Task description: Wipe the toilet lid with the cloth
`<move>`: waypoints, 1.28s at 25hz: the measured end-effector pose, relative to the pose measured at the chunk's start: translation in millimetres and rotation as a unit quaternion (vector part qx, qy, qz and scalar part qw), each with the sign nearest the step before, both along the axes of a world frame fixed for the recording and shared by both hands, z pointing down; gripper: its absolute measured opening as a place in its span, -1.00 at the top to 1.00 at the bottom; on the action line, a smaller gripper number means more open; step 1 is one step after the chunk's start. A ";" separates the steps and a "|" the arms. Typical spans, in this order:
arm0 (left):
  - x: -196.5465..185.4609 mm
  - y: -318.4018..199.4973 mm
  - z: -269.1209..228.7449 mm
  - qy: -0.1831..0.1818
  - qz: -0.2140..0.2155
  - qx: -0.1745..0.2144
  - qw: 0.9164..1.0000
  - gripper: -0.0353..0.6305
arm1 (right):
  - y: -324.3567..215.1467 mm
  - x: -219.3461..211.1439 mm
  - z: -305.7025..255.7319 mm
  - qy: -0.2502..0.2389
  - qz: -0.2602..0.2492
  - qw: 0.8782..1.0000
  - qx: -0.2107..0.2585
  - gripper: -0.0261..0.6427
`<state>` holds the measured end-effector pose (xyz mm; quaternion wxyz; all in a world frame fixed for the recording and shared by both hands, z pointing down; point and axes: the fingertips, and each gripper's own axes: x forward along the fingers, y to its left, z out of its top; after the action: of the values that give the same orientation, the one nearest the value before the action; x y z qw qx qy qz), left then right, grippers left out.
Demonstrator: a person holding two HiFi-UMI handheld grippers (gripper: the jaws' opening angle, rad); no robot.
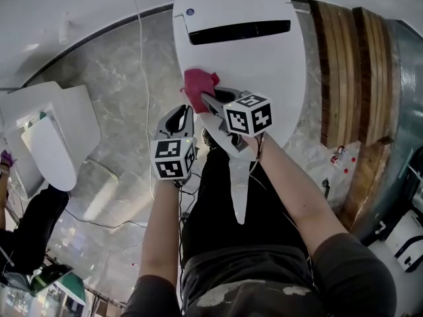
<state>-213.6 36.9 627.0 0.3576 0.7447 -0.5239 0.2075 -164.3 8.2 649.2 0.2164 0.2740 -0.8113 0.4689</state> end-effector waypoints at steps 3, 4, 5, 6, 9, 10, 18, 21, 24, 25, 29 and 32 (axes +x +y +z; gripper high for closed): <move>14.8 6.2 3.2 0.009 0.010 -0.004 1.000 0.76 | -1.7 19.9 2.5 0.014 -0.003 1.000 0.010 0.78; 22.6 7.3 3.2 0.011 0.016 -0.004 1.000 0.76 | -3.0 29.3 3.0 0.019 -0.002 1.000 0.013 0.78; 31.6 8.0 2.8 0.011 0.023 -0.004 1.000 0.76 | -4.7 40.6 3.0 0.023 0.002 1.000 0.015 0.78; 41.4 8.3 2.3 0.011 0.030 -0.003 0.999 0.76 | -6.6 53.7 2.6 0.026 0.010 0.999 0.015 0.78; 70.9 7.2 0.4 0.015 0.042 -0.004 0.999 0.76 | -10.6 97.8 4.2 0.030 0.044 0.999 0.010 0.78; 80.9 6.6 -0.5 0.016 0.045 -0.004 0.999 0.76 | -11.1 113.1 6.6 0.030 0.054 0.998 0.006 0.78; 176.1 4.7 -0.2 0.020 0.077 -0.006 0.997 0.76 | -25.8 250.2 14.9 0.058 0.123 0.991 0.001 0.78; 210.5 4.8 -0.6 0.019 0.081 -0.005 0.996 0.76 | -29.5 296.0 15.4 0.065 0.143 0.988 0.000 0.78; 239.5 5.8 -5.3 0.024 0.077 -0.005 0.997 0.76 | -26.2 330.1 19.3 0.065 0.142 0.988 -0.004 0.78; 244.7 6.8 -7.4 0.026 0.073 -0.005 0.997 0.76 | -24.6 337.3 19.2 0.068 0.139 0.988 -0.004 0.78; 247.4 13.3 -16.5 0.029 0.063 -0.007 0.998 0.76 | -17.8 345.8 8.1 0.072 0.125 0.990 0.003 0.78; 237.0 18.4 -18.2 0.029 0.067 -0.007 0.997 0.76 | -10.3 334.3 -2.4 0.072 0.113 0.991 0.010 0.78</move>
<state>23.4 55.4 608.8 0.3628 0.7813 -0.4612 0.2128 170.0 -2.1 646.8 0.2167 0.3992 -0.7620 0.4615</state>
